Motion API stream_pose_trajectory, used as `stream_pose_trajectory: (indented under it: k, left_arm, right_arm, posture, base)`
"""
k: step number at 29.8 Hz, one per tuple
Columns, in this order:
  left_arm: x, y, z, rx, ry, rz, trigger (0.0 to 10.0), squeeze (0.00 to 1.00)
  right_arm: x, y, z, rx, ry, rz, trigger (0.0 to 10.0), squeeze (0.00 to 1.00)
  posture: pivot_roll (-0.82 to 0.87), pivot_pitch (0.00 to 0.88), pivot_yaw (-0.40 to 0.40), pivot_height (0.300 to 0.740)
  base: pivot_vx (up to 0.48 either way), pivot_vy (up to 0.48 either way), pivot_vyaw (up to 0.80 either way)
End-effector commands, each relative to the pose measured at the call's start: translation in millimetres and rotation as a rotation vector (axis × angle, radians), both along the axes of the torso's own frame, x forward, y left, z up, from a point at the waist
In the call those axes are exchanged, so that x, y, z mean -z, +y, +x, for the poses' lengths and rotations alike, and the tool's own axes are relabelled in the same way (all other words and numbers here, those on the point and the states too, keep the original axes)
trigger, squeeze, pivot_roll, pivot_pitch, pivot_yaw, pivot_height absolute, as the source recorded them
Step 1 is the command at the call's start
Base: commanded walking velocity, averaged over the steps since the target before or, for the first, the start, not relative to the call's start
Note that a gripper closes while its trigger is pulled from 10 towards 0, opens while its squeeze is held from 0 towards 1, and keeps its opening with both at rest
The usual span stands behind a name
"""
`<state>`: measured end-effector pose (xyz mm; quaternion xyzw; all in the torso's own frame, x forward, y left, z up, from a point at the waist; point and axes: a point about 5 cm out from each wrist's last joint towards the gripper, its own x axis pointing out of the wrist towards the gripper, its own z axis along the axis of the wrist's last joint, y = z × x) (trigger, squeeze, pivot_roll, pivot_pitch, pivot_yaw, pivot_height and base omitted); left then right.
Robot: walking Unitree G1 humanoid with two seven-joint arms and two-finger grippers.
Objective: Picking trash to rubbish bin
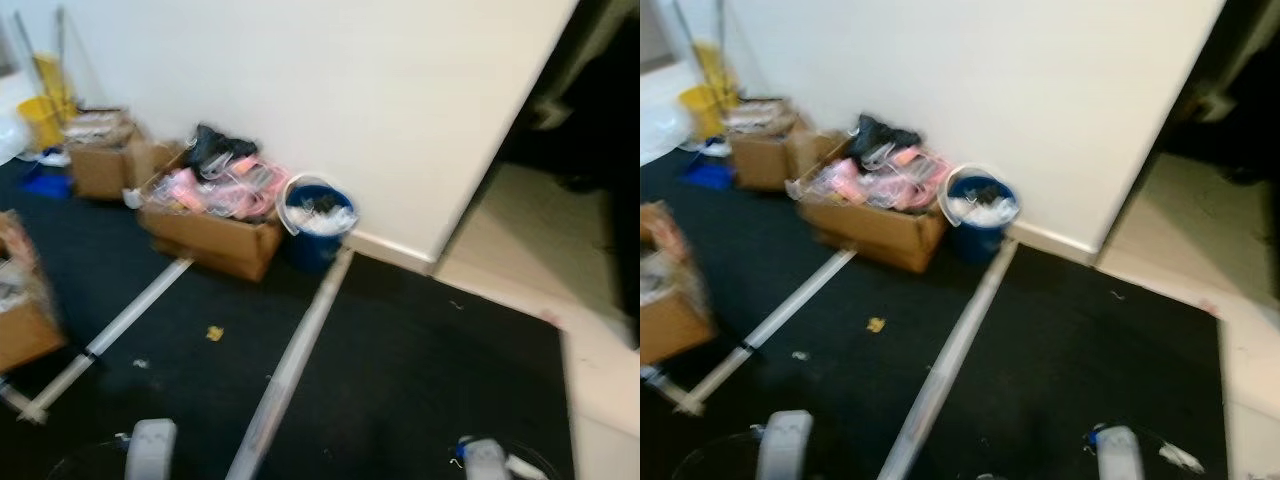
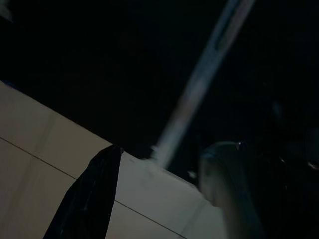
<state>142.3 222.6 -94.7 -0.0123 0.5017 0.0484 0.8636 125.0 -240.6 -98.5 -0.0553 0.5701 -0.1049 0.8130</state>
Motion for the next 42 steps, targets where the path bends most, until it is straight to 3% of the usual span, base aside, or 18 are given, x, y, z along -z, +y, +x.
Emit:
stream_pose_trajectory:
  k: [1,4,8,16,21,26,31,32,34,36,38,39,42]
  left_arm:
    - [-2,1.5,4.7,0.022,-0.004,0.009,10.0,0.00]
    - [-8,10.8,15.1,-0.035,-0.051,0.023,10.0,0.00]
    - [-8,13.0,13.9,-0.065,-0.052,0.028,10.0,0.00]
    - [-5,2.3,11.3,-0.024,-0.042,0.027,10.0,0.00]
    - [-12,-4.5,32.2,0.034,-0.084,0.025,10.0,0.00]
    - [-16,-7.9,41.9,0.049,-0.106,0.026,10.0,0.00]
    - [-11,-9.5,31.8,-0.023,-0.094,-0.006,10.0,0.00]
    - [-8,-10.7,26.7,-0.037,-0.081,-0.008,10.0,0.00]
    - [-7,-11.4,23.3,-0.046,-0.072,-0.009,10.0,0.00]
    - [0,-15.3,8.0,-0.137,-0.042,-0.034,10.0,0.00]
    - [2,-16.9,5.4,-0.164,-0.040,-0.047,10.0,0.00]
    - [6,-26.9,-3.7,-0.169,-0.019,-0.069,10.0,0.00]
    - [10,-34.9,-11.2,-0.157,0.006,-0.080,10.0,0.00]
  right_arm:
    - [0,0.8,-0.1,-0.012,0.001,-0.006,10.0,0.00]
    - [5,9.9,-9.7,-0.068,0.044,0.000,10.0,0.00]
    - [8,12.0,-15.9,-0.074,0.061,0.002,10.0,0.00]
    - [7,7.7,-18.1,-0.037,0.055,-0.004,10.0,0.00]
    - [1,5.0,0.0,-0.010,-0.013,-0.013,10.0,0.00]
    - [1,-1.2,-3.4,-0.008,-0.003,-0.038,10.0,0.00]
    - [0,-12.2,-12.3,-0.034,0.032,-0.060,10.0,0.00]
    - [-1,-15.3,-12.7,-0.044,0.039,-0.066,10.0,0.00]
    - [-1,-17.3,-12.9,-0.051,0.043,-0.071,10.0,0.00]
    - [-7,-26.8,-3.8,-0.161,0.056,-0.111,10.0,0.00]
    - [-9,-29.4,-0.4,-0.185,0.054,-0.123,10.0,0.00]
    - [-17,-35.0,18.5,-0.231,0.012,-0.152,10.0,0.00]
    - [-24,-36.4,33.4,-0.253,-0.027,-0.165,10.0,0.00]
  posture:
    - [0.02,0.016,0.035,0.740]
    - [0.02,0.016,0.039,0.740]
    - [0.01,0.015,0.045,0.740]
    - [-0.02,0.000,0.082,0.740]
    - [-0.04,0.008,0.086,0.740]
    - [-0.04,0.025,0.054,0.740]
    - [-0.04,0.008,0.011,0.740]
    - [-0.03,0.000,-0.051,0.740]
    - [-0.03,0.000,-0.051,0.740]
    - [-0.03,0.000,-0.114,0.740]
    - [-0.03,0.000,-0.114,0.740]
    - [-0.04,0.000,-0.129,0.740]
    - [-0.04,0.000,-0.127,0.740]
  base:
    - [0.000,0.000,-0.77]
    - [0.000,0.000,-0.77]
    - [0.000,0.000,-0.77]
    - [0.000,0.000,-0.77]
    - [0.000,0.000,-0.77]
    - [0.000,0.000,-0.77]
    - [0.000,0.000,-0.77]
    - [0.000,0.000,-0.77]
    - [0.000,0.000,-0.77]
    - [0.000,0.000,-0.77]
    - [0.000,0.000,-0.77]
    - [0.000,0.000,-0.77]
    - [0.000,0.000,-0.77]
